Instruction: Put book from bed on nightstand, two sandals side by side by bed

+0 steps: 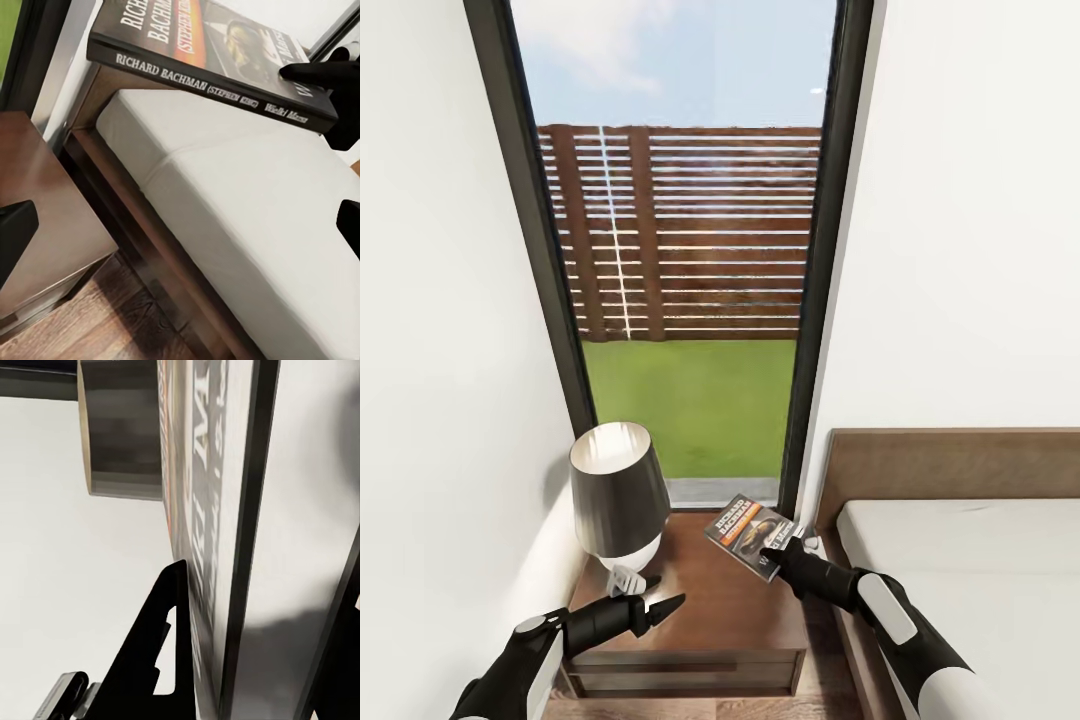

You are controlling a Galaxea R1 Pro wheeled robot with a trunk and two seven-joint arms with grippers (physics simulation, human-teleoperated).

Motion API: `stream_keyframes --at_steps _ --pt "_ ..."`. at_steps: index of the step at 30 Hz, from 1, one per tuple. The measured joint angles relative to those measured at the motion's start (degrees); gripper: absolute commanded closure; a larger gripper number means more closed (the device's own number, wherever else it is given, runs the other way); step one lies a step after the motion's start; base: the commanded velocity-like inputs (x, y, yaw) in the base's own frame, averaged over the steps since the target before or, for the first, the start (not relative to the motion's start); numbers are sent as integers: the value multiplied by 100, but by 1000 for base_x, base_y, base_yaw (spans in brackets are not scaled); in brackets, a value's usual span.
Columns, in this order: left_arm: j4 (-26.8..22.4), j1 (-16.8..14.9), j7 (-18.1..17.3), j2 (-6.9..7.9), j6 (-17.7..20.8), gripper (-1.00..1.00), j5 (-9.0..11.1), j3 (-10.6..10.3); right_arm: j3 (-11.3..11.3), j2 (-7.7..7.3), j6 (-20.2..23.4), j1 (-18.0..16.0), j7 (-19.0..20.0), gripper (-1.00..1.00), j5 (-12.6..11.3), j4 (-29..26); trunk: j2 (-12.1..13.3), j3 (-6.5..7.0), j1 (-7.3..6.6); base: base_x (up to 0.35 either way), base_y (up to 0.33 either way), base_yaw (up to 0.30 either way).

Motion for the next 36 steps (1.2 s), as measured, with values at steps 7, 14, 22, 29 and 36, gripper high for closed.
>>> stream_keyframes --at_steps 7,14,22,29,36 --pt "0 0 0 -1 0 -100 0 -5 1 6 -3 0 -8 100 0 -1 -282 -126 154 0 0 0" --pt "0 0 0 -3 2 -100 0 -2 0 8 -5 0 -9 100 2 1 -563 -252 308 0 0 0" --pt "0 1 1 -3 -1 -100 0 -5 2 8 -7 -1 -14 100 2 3 -885 -397 484 0 0 0" --pt "0 -1 4 -4 -1 -100 0 -4 7 8 -7 1 -18 100 7 1 -1166 -523 638 0 0 0" --pt "0 1 7 -8 -1 -100 0 -6 9 8 -7 -1 -18 100 9 -1 -1447 -649 792 0 0 0"
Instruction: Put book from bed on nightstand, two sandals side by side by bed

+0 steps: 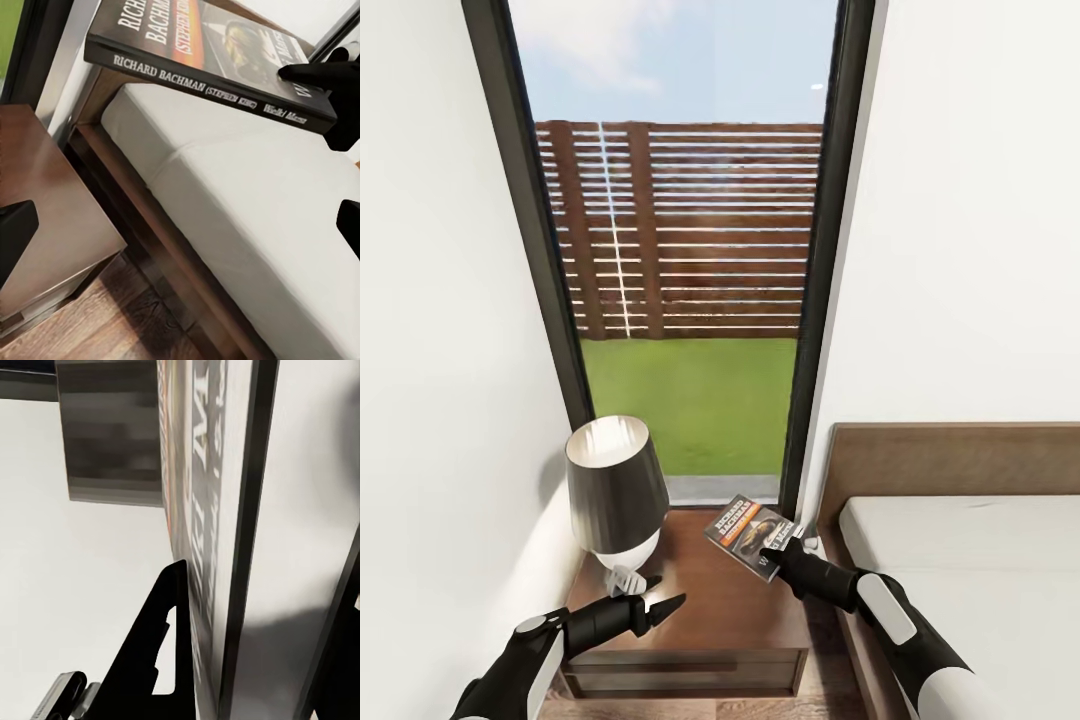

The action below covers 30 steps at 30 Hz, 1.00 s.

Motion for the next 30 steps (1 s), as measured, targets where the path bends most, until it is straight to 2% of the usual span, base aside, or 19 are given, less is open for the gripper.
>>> stream_keyframes --at_steps 30 --pt "0 -1 2 -1 -2 -100 0 0 0 0 0 1 0 100 2 1 -1205 -540 659 0 0 0"
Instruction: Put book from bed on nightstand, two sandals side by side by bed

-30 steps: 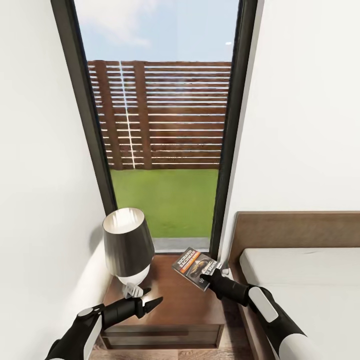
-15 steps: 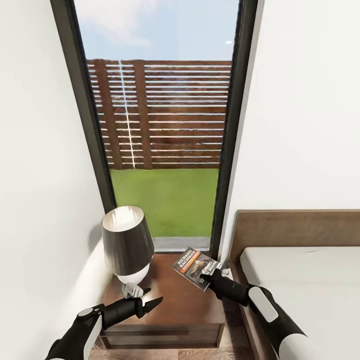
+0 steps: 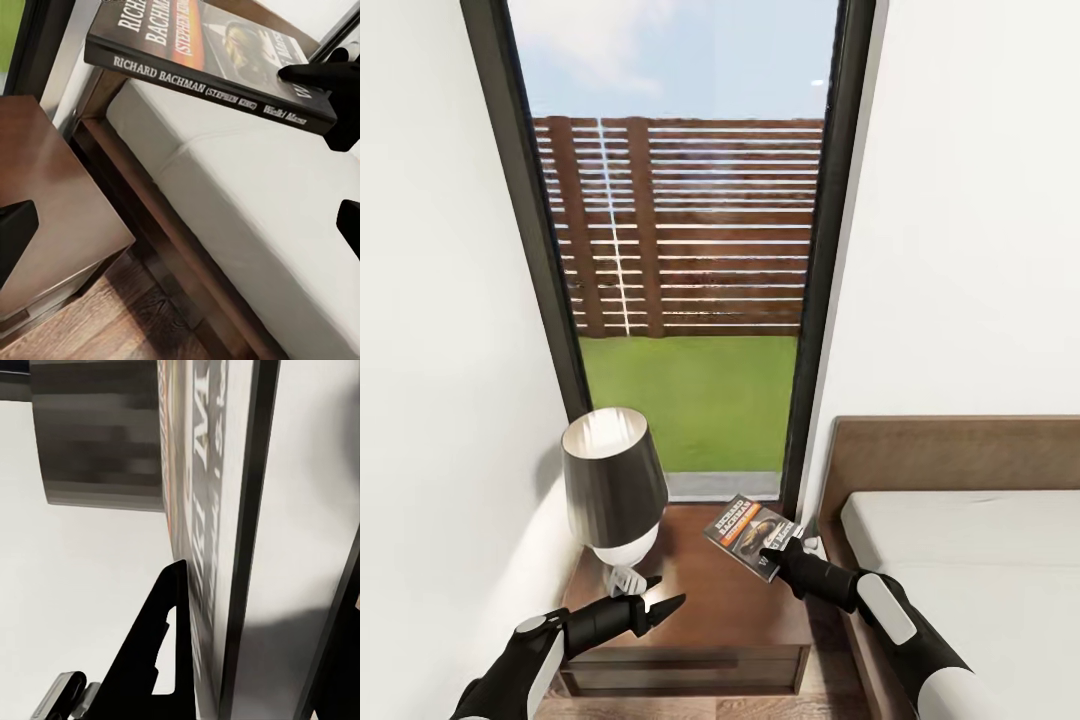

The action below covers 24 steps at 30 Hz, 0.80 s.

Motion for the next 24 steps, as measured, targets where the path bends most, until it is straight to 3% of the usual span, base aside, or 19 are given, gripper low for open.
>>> stream_keyframes --at_steps 24 --pt "1 -1 0 0 1 -100 0 0 0 0 -3 -2 -2 100 1 -2 -963 -431 527 0 0 0"
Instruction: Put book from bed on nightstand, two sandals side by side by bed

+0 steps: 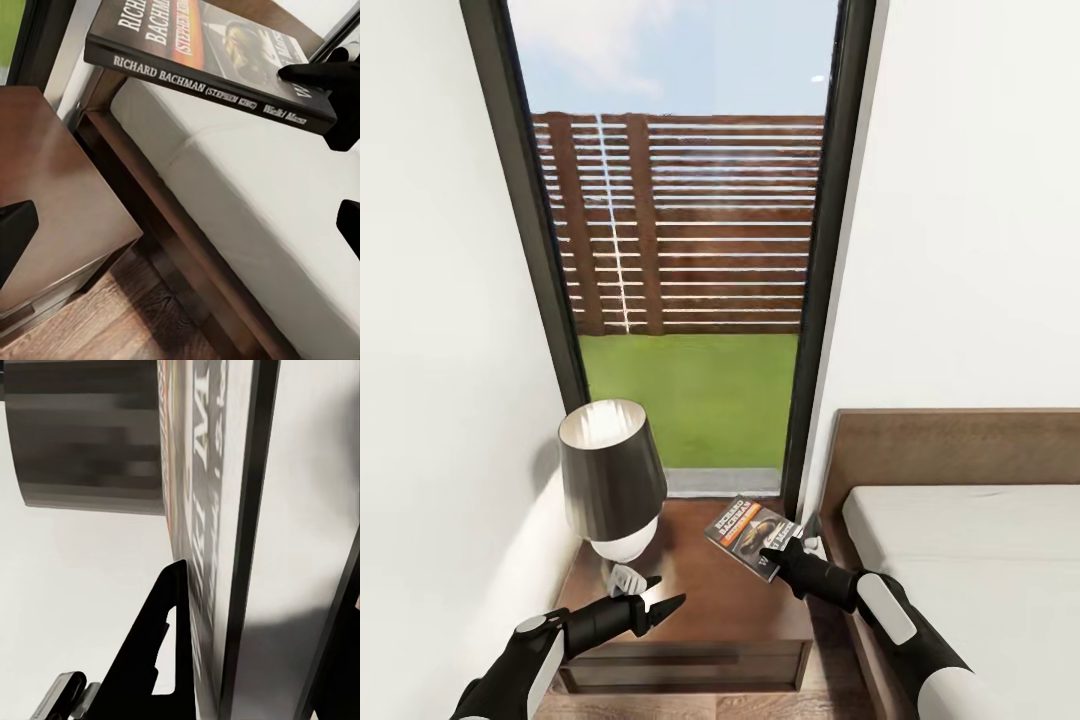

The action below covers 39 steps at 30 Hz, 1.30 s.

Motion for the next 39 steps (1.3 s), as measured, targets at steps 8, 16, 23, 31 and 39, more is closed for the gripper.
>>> stream_keyframes --at_steps 8,16,23,31,39 --pt "-1 1 0 0 0 -100 0 1 0 0 -1 0 -6 100 0 3 -321 -144 176 0 0 0" --pt "-1 0 0 0 0 -100 0 -3 0 0 -3 0 -7 100 0 -1 -642 -287 352 0 0 0" --pt "0 2 -32 0 8 -100 1 -2 0 6 -5 1 -18 100 2 3 -923 -413 505 0 0 0" --pt "-36 0 -91 -16 374 -100 111 20 0 9 -5 1 -24 100 -5 4 -1045 -468 572 0 0 0" --pt "-851 -1 -136 17 2049 -100 1597 57 0 9 -22 1 -24 100 -3 5 -1045 -468 572 0 0 0"
